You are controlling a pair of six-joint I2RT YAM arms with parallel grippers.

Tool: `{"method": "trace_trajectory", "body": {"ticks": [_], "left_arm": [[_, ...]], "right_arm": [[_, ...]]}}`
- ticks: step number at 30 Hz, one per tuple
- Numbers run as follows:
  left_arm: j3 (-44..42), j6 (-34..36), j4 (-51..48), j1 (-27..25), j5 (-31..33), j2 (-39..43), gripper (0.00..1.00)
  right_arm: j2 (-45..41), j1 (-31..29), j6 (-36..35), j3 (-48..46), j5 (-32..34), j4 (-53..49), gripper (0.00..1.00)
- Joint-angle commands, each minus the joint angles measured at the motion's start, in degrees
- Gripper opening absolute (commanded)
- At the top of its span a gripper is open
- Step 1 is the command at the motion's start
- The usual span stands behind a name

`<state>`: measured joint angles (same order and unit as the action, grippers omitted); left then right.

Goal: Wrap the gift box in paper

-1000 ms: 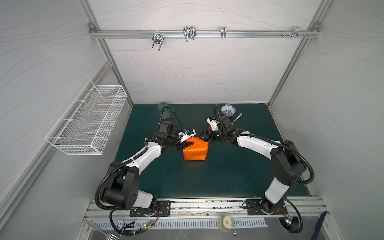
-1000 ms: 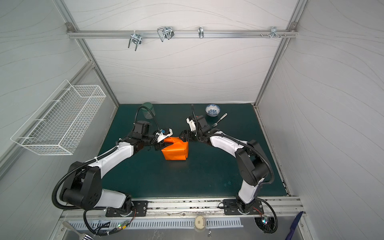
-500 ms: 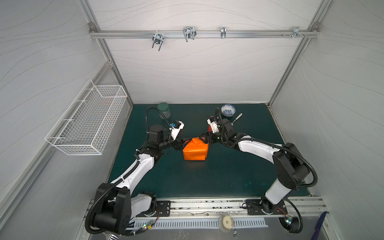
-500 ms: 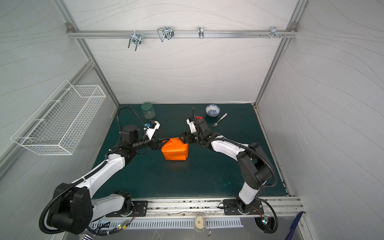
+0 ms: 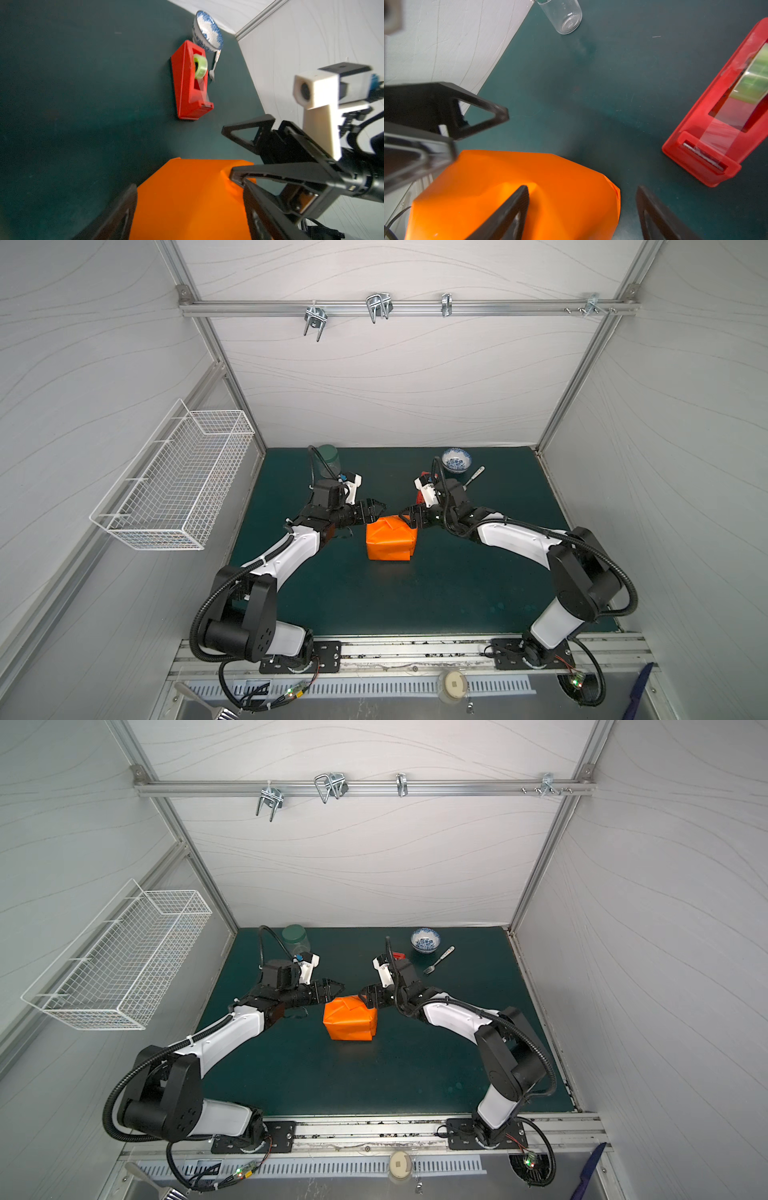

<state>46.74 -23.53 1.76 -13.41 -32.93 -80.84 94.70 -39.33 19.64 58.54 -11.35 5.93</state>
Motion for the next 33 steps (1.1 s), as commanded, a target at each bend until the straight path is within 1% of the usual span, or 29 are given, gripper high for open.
{"method": "trace_trajectory", "body": {"ticks": [1,6,14,20,25,29,33], "left_arm": [[0.51,-0.48,-0.46,-0.43,0.34,-0.01,0.83],[-1.66,-0.80,0.31,-0.75,0.22,0.01,0.82],[-6.23,-1.52,2.55,-0.83,2.04,1.47,0.82],[-8.16,-0.82,2.98,-0.83,3.79,1.65,0.82],[-9.71,-1.43,4.65,-0.83,3.40,1.38,0.82],[-9.83,-2.08,4.89,-0.83,3.23,1.64,0.82],[-10.12,-4.85,6.27,-0.87,2.73,3.64,0.83]], "right_arm": [[-1.11,-0.42,-1.44,-0.80,0.64,-1.82,0.81],[-0.94,-0.37,-1.79,0.39,0.54,-2.59,0.82],[-0.01,-0.30,-2.06,3.13,-0.32,-4.45,0.82],[-1.27,0.01,-0.80,5.53,-3.40,-6.55,0.84],[-1.95,-0.05,4.13,4.66,-5.94,-7.16,0.86],[-1.23,-0.77,5.20,1.94,-4.38,-7.69,0.86],[-1.48,-1.12,6.42,-2.72,-4.10,-5.49,0.86]]}}
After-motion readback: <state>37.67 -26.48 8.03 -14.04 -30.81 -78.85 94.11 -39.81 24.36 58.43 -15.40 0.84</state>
